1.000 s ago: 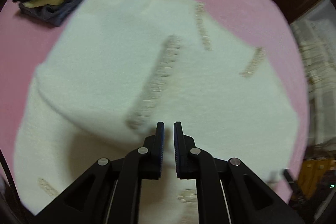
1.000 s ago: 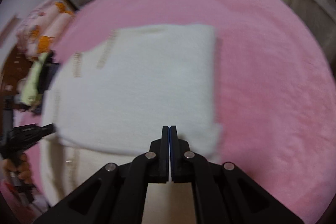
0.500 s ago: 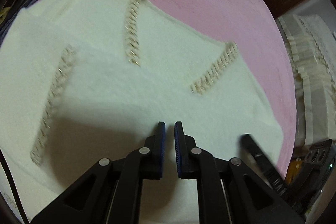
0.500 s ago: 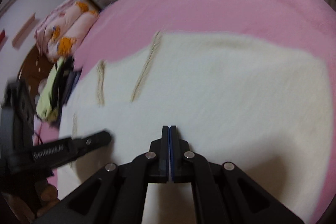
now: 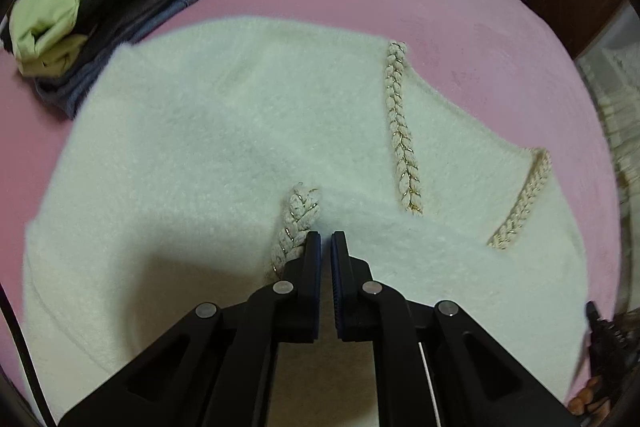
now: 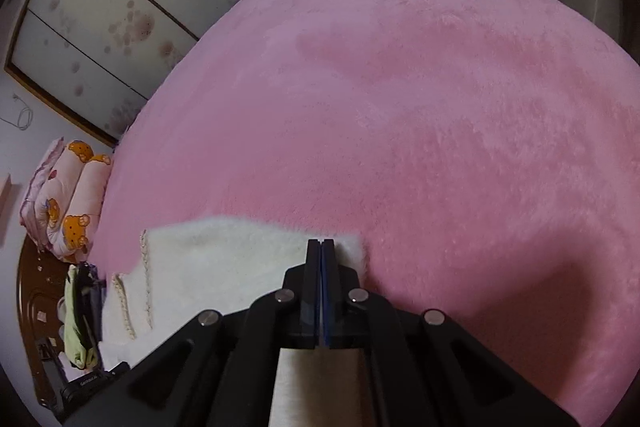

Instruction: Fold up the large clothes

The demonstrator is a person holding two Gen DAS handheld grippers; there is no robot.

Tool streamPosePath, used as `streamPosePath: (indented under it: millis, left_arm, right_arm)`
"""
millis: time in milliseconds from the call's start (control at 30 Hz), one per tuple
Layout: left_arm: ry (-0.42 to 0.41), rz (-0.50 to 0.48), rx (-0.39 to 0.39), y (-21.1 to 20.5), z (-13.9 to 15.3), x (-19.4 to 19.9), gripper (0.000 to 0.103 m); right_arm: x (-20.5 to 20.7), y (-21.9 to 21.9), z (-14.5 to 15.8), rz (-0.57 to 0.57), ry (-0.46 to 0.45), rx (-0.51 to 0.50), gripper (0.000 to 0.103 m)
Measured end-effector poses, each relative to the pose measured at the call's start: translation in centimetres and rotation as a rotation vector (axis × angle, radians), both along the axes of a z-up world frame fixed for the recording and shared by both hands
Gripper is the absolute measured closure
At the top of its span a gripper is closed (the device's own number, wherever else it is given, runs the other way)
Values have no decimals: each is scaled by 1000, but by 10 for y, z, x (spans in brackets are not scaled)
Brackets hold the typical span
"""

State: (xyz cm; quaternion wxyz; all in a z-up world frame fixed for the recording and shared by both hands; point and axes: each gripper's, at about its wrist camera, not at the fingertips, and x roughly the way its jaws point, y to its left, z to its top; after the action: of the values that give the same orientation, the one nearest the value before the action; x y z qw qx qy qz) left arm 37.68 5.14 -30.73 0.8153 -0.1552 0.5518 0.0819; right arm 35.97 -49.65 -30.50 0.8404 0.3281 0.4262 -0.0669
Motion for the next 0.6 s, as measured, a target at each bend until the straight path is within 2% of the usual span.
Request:
streamPosePath:
  millis: [100,267,300,367,433,500,600]
  left_arm:
    - [-18,16,17,-3,7,-8,98]
    - [-63,0,44,-14,24,-34,96]
    - [-64,-6,51,-11,29,-43,93]
    - [-61,-8,67,-3,37,-64,74]
    - [-75,1,57,2,42,-88,64]
    - [-78,-4,31,9,44,-115,62]
    - [-59,-14,54,36,49,-147,62]
  right_arm:
    - [0,21,12,4,11,-88,103]
    - [-33,52,29,31,-19,-26,102]
    - [-44,60,33,40,-16,-26,101]
    - [-61,74,38,61,-15,-54,101]
    - [-87,93,44,83,-15,-101,101]
    - [-113,111,46,101,-10,-133,101]
    - [-151,138,42,132,25,-119,101]
